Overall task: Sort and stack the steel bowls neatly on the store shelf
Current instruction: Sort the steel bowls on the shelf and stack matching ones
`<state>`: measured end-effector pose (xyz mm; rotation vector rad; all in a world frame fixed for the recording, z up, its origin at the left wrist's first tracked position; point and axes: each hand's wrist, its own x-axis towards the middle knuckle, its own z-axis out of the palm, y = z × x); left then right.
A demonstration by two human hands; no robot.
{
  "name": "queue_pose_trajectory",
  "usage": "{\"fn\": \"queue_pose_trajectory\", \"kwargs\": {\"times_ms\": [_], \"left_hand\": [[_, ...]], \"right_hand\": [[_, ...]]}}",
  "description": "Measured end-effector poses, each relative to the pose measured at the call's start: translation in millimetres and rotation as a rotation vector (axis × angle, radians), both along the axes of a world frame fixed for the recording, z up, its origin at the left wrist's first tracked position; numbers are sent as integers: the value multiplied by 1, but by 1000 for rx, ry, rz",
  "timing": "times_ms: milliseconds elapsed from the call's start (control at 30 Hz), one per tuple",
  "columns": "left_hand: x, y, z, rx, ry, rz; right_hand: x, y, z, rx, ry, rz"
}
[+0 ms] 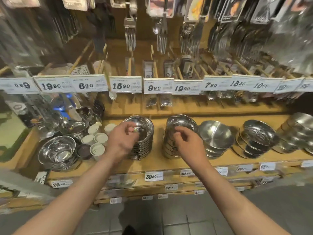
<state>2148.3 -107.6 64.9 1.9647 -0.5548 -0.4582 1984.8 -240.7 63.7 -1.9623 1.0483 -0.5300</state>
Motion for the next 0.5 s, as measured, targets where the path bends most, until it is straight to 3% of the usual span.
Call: {"fn": "queue_pose_trajectory", "kwargs": {"times_ms": [167, 300, 500], "left_hand": [[-63, -24, -1, 20, 56, 25], [-116, -61, -5, 24, 134, -76], [-185, -115, -10, -18, 379, -256]], "right_hand": [[-87, -41, -7, 106, -56, -62], [-159, -71, -18, 287, -47, -140], [-247, -111, -19, 351, -135, -326]]}}
